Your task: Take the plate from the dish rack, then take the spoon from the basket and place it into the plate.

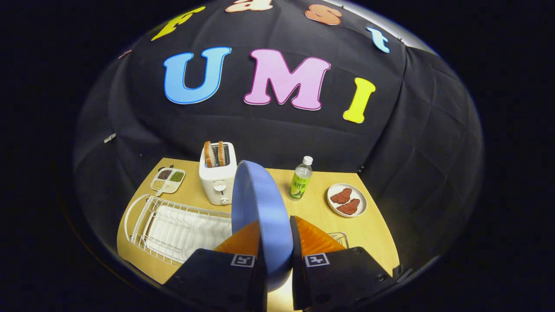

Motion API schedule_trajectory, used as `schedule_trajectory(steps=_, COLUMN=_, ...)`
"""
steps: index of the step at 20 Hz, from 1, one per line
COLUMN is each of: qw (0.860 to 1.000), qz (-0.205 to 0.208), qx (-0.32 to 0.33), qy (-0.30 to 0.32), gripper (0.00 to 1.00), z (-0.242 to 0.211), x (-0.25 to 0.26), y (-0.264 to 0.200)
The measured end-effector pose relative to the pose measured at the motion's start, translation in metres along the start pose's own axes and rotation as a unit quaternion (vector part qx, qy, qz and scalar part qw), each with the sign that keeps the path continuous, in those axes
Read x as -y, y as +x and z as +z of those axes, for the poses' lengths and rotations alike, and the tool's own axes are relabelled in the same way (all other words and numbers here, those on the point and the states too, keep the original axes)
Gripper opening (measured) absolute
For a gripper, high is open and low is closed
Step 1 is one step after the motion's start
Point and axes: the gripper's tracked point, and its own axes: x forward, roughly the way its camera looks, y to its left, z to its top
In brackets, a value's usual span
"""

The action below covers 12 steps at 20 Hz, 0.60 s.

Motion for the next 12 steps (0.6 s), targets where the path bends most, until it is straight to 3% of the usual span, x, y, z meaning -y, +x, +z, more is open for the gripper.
schedule_trajectory(steps=3, qw=0.999, qz=0.01, qx=-0.018, qy=0.025, gripper=0.26, z=-0.037, x=0.043, y=-0.032)
schedule_trajectory(steps=7, qw=0.994, qz=0.026, qx=-0.081, qy=0.069, gripper=0.27, z=-0.12, x=0.091, y=-0.06)
schedule_trajectory(steps=12, qw=0.98, qz=0.06, qx=-0.148, qy=0.122, gripper=0.26, z=-0.224, x=0.107, y=-0.07)
